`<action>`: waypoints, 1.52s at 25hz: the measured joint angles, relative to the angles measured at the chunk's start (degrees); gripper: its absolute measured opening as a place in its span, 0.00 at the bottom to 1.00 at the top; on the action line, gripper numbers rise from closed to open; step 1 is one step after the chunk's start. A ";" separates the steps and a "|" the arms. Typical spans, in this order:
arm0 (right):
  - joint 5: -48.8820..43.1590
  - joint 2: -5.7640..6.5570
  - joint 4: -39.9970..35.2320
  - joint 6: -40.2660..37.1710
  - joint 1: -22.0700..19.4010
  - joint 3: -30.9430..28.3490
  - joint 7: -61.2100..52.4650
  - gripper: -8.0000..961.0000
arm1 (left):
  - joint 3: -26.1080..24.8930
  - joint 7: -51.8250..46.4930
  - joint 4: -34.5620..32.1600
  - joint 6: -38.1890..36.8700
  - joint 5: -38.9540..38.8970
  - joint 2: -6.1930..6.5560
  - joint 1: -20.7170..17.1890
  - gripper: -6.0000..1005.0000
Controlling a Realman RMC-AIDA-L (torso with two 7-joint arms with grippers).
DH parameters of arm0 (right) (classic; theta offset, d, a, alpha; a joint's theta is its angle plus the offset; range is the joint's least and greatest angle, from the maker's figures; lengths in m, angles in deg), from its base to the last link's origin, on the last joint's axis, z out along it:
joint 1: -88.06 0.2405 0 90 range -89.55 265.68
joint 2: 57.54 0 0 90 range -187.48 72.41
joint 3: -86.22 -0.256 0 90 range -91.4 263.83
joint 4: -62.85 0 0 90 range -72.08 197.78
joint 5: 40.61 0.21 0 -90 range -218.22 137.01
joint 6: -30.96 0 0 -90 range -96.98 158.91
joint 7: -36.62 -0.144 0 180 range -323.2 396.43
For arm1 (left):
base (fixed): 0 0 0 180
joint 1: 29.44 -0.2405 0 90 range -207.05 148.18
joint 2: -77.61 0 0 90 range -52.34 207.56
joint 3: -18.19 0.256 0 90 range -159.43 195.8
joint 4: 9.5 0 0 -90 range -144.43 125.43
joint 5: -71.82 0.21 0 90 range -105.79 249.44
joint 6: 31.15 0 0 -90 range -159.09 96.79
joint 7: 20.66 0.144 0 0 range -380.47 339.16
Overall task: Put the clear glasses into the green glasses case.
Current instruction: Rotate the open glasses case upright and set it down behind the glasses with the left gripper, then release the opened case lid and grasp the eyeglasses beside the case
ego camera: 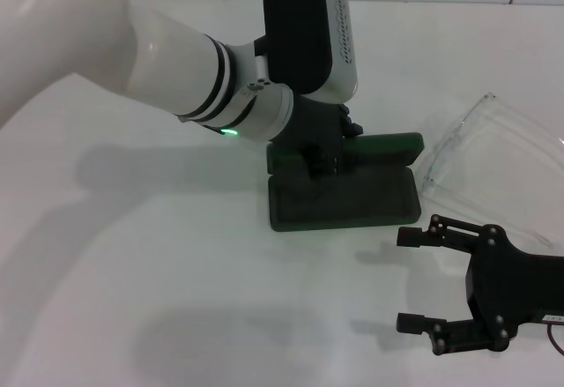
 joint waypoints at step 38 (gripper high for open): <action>-9.19 0.98 -33.55 12.75 0.58 -4.53 -50.84 0.91 | -19.15 33.28 10.72 -13.93 -52.68 0.59 -26.78 0.77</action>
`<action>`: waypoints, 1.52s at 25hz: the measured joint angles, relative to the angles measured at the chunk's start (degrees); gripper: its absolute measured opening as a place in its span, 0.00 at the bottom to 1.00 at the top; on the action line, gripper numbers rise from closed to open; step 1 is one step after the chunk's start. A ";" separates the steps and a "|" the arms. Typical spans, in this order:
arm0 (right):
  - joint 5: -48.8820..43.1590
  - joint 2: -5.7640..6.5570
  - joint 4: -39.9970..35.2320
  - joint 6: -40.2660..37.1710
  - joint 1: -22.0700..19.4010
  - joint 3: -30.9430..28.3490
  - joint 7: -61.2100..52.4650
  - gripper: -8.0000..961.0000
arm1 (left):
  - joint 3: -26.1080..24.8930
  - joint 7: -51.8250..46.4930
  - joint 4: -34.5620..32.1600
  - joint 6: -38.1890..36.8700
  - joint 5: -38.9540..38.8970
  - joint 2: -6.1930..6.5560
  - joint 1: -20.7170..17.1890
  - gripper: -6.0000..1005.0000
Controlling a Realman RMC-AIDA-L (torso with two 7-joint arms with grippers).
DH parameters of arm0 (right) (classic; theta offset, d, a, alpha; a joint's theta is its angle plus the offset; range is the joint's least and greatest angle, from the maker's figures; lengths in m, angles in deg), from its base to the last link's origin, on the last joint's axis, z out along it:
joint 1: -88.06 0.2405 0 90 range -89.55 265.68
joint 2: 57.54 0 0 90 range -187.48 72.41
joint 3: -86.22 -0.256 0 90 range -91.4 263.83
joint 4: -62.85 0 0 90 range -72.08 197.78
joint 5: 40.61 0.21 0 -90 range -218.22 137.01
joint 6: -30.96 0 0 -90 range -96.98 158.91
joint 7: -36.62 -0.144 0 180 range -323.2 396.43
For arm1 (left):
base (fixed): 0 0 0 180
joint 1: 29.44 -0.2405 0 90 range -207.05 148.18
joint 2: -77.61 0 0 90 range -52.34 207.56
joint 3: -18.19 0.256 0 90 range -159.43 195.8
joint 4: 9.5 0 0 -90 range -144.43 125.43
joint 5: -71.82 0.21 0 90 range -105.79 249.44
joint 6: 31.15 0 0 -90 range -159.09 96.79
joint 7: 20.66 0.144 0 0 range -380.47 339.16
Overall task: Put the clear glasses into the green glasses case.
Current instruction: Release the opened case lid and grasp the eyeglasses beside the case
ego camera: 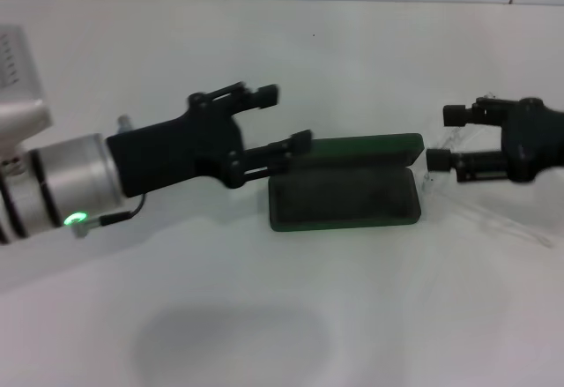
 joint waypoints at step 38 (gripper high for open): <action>-44.76 -1.63 -6.36 14.40 17.21 10.55 -66.27 0.83 | -6.53 6.25 13.00 -6.19 2.66 1.10 5.79 0.77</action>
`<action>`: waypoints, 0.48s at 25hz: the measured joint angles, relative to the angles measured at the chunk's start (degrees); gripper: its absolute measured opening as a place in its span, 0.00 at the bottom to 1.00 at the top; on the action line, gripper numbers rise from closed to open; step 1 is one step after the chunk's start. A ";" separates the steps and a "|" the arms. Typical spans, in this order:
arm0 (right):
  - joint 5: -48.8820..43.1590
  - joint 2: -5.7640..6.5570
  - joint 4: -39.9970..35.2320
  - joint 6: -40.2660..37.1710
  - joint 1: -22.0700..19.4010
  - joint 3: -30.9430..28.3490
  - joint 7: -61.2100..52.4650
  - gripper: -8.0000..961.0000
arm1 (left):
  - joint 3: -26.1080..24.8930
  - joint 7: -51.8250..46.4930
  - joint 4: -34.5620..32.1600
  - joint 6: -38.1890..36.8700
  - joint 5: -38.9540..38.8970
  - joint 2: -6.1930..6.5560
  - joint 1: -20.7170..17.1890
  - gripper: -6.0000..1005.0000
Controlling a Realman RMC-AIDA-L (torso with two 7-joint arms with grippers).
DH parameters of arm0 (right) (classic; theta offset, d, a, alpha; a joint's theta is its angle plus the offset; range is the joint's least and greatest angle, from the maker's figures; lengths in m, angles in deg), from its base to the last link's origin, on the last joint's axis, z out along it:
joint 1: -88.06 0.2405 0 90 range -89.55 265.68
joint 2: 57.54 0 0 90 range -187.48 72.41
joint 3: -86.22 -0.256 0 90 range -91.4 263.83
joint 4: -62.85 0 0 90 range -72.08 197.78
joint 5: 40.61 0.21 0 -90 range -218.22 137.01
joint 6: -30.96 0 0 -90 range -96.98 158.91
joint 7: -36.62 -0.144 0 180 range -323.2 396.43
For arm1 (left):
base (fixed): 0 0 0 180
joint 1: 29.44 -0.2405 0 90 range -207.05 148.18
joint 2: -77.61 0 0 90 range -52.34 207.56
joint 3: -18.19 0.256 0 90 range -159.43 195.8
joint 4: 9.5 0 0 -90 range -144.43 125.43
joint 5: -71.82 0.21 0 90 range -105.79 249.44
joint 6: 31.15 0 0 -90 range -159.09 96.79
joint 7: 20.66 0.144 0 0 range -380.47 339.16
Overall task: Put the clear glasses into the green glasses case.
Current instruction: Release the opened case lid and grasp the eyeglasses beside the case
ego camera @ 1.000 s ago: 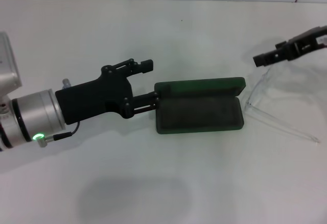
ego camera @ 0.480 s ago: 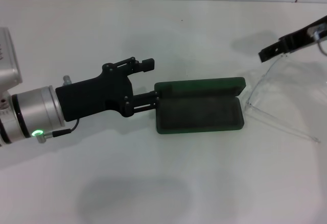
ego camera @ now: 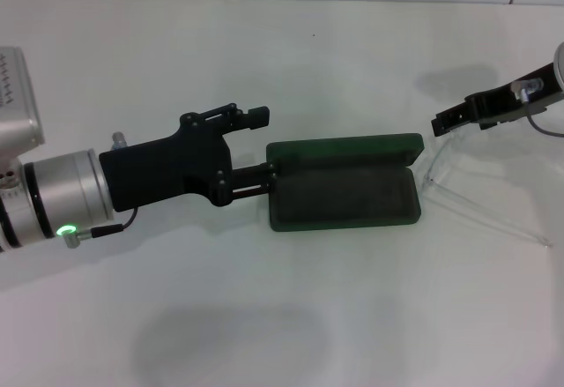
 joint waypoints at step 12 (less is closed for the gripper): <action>0.80 -0.25 4.37 1.96 0.25 0.03 -0.03 0.79 | 0.00 0.07 0.01 0.38 1.25 -0.01 0.70 0.77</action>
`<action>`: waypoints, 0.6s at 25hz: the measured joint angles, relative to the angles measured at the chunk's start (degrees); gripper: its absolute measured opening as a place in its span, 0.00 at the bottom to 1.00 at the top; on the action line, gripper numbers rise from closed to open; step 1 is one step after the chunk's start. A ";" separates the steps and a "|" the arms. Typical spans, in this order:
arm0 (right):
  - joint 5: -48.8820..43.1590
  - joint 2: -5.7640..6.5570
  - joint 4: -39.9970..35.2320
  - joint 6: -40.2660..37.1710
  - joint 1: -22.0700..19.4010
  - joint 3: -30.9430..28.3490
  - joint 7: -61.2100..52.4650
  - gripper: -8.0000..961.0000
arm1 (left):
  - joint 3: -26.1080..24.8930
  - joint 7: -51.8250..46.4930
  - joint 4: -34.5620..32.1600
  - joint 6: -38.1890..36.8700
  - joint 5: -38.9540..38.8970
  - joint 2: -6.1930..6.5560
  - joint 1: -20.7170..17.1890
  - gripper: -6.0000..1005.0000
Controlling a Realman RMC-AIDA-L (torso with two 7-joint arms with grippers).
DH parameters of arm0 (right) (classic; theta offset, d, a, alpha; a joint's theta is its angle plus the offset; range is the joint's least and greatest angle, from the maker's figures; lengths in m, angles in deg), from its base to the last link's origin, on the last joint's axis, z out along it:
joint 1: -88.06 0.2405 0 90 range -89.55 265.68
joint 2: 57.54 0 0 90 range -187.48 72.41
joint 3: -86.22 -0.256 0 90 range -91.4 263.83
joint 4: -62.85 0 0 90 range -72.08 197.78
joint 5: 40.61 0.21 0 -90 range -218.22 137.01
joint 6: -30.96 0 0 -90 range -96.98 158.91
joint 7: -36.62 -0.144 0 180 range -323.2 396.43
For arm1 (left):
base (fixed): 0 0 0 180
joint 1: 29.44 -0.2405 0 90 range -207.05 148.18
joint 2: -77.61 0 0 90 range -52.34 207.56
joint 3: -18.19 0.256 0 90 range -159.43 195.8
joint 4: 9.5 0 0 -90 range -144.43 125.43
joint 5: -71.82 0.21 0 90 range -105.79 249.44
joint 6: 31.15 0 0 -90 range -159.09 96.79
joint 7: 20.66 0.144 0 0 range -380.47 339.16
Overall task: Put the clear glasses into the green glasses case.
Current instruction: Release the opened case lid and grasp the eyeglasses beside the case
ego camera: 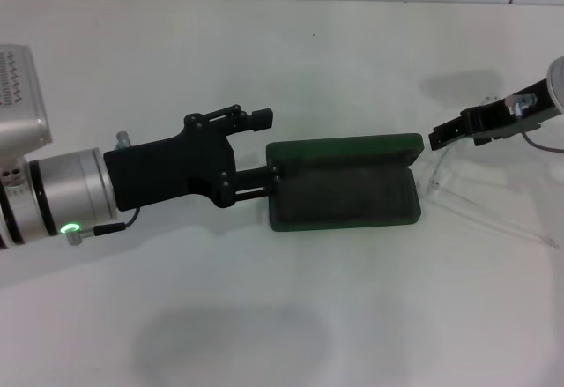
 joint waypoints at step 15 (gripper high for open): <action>0.95 0.34 1.18 0.93 0.38 0.07 -0.01 0.78 | 0.00 0.26 0.00 0.04 0.25 0.13 0.07 0.77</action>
